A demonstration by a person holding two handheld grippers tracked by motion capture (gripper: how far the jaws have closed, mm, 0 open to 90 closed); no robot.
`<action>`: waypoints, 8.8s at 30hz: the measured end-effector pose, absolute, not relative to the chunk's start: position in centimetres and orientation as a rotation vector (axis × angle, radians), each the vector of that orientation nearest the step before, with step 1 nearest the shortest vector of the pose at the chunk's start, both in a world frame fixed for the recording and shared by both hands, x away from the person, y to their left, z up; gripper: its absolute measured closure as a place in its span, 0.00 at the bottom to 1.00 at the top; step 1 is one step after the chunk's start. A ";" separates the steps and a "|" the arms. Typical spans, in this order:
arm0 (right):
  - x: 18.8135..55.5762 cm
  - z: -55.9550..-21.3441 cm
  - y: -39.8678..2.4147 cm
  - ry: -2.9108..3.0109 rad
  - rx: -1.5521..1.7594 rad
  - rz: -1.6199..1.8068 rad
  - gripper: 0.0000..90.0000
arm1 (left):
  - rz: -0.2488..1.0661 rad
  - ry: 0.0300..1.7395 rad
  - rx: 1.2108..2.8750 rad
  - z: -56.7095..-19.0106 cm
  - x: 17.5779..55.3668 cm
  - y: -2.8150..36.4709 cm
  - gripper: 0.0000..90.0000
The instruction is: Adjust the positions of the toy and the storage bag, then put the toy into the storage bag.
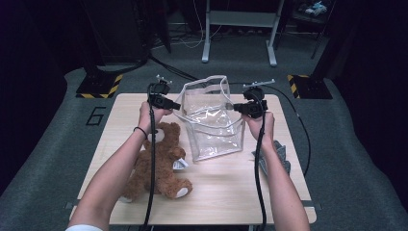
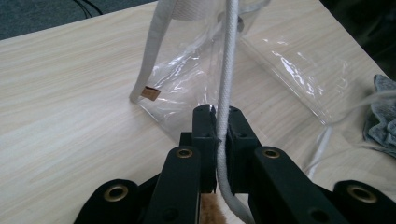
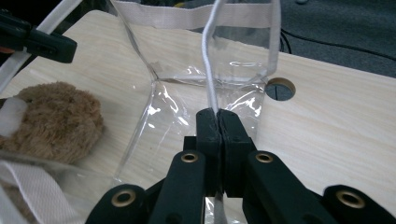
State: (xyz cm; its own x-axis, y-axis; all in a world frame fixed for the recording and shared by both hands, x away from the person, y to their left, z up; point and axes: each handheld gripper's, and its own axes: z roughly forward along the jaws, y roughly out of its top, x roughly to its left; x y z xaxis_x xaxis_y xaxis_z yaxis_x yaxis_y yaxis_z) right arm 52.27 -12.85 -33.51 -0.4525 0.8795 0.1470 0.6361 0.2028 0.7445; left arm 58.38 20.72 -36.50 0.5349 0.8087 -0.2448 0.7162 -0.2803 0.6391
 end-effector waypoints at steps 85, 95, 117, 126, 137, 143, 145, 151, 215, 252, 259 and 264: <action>40.1 -49.4 -21.4 1.970 1.557 0.959 0.03 | 0.188 1.378 1.958 -39.0 48.8 29.2 0.11; 40.1 -50.7 -21.5 1.948 1.579 0.917 0.02 | 0.138 1.417 1.972 -40.1 47.7 28.2 0.04; 39.8 -52.5 -21.2 1.924 1.558 0.916 0.02 | -0.012 1.585 2.015 -45.7 48.4 26.7 0.00; 39.7 -52.6 -21.1 1.912 1.554 0.905 0.03 | -0.167 1.620 1.976 -47.7 48.8 27.3 0.00; 39.6 -52.6 -21.0 1.900 1.549 0.892 0.05 | -0.127 1.543 1.973 -48.0 48.0 26.4 0.23; 39.6 -52.6 -21.0 1.898 1.550 0.887 0.06 | -0.083 1.495 1.962 -48.0 47.3 26.7 0.44; 39.6 -52.6 -21.0 1.897 1.547 0.887 0.06 | -0.052 1.471 1.953 -48.0 46.9 26.8 0.48; 39.5 -52.6 -21.0 1.893 1.553 0.888 0.06 | -0.007 1.438 1.919 -47.7 46.3 26.9 0.54; 39.5 -52.6 -21.0 1.893 1.550 0.880 0.07 | 0.249 1.328 1.845 -41.3 49.8 30.5 0.59; 39.5 -52.6 -20.9 1.893 1.551 0.876 0.07 | 0.414 1.260 1.786 -34.5 51.1 32.9 0.61; 39.5 -52.6 -20.9 1.894 1.552 0.875 0.07 | 0.449 1.260 1.790 -33.1 51.6 33.2 0.61; 39.5 -52.6 -20.9 1.893 1.550 0.875 0.07 | 0.468 1.259 1.770 -31.9 51.9 33.5 0.61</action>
